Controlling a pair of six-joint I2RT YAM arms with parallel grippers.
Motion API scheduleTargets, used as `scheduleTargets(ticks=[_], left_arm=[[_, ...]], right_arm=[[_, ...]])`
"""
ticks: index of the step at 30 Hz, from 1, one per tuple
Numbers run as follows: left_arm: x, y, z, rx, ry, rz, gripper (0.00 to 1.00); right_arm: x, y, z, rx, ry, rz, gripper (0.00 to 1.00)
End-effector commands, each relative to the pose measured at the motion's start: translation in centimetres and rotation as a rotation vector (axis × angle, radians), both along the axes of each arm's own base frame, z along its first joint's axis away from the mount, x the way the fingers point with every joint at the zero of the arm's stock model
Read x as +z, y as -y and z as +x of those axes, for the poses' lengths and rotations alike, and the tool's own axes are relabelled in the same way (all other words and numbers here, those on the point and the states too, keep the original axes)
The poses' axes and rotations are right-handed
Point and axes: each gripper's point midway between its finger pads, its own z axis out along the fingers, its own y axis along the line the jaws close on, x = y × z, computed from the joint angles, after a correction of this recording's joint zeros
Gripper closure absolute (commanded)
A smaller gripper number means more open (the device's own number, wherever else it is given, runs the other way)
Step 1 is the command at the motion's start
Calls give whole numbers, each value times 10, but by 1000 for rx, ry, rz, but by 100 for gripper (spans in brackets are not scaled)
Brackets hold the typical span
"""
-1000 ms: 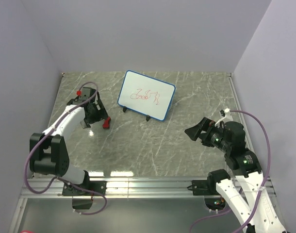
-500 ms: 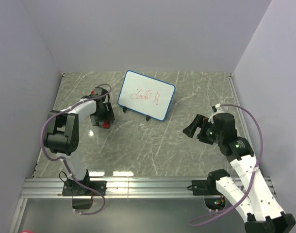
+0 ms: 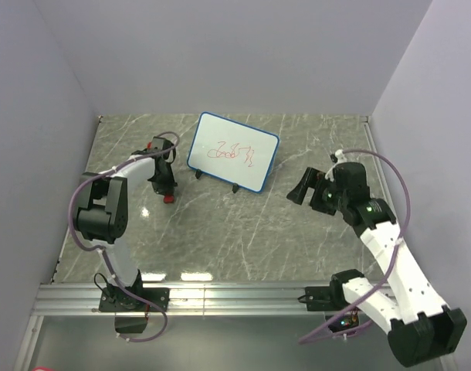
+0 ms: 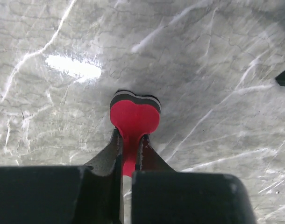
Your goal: Erase the whiteboard
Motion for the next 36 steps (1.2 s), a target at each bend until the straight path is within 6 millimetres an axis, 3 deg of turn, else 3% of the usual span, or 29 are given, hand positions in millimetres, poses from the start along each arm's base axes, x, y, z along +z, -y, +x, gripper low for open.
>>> scheduleTargets(ticks=[1,2,4,5,6,7,8,9,10,11,12,13,14,15,16,17,18,19,20,21,25,31,36], left_arm=[[8,6,8,-9,8,-8,100],[15,8,7,-14,11,-10,100],[44,17,16,-13,76,-35,100],[54,27,15,-35,87,-45,100],[75,37,25,-48,136,-57,100],[90,45,28,-67,163,-63,100],[101,62,27,-107,178,-64,100],[124,71,34,-117,212,-68,100],[130,79,36,-131,217,-70,100],[140,95,36,-159,231,-84,100],[161,106,40,-160,264,-109,100],[167,118,41,-177,270,-141,100],[175,137,37,-201,280,-171,100],[189,148,38,-216,307,-196,100],[194,159,35,-232,314,-215,100],[199,175,27,-265,318,-229,100],[206,185,25,-272,329,-249,100],[208,193,22,-285,331,-261,100],[209,205,15,-309,332,-267,100],[211,211,12,-322,333,-278,100],[210,232,5,-375,335,-293,100],[194,262,17,-442,339,-295,100],[188,292,34,-485,371,-353,100]], right_arm=[[41,-15,32,57,135,27,4],[38,-20,44,77,129,31,4],[55,-31,60,114,160,58,4],[46,-39,74,138,124,64,4],[62,-43,88,146,152,75,4],[65,-47,99,161,162,82,4],[53,-54,112,189,118,95,5],[69,-57,128,196,151,105,5],[68,-58,138,212,149,99,5],[49,-60,153,218,97,93,6],[60,-63,166,237,116,109,6],[56,-60,177,241,108,119,7],[37,-60,190,245,62,126,9],[44,-63,200,265,74,147,11],[40,-59,210,259,70,149,12],[21,-59,219,257,30,144,12],[27,-59,230,258,50,145,13],[23,-59,236,263,48,138,13],[7,-60,242,261,11,131,15],[12,-60,250,263,29,129,15],[-1,-64,264,266,13,140,16],[-12,-83,256,298,10,171,20],[-27,-85,245,309,-7,180,27]])
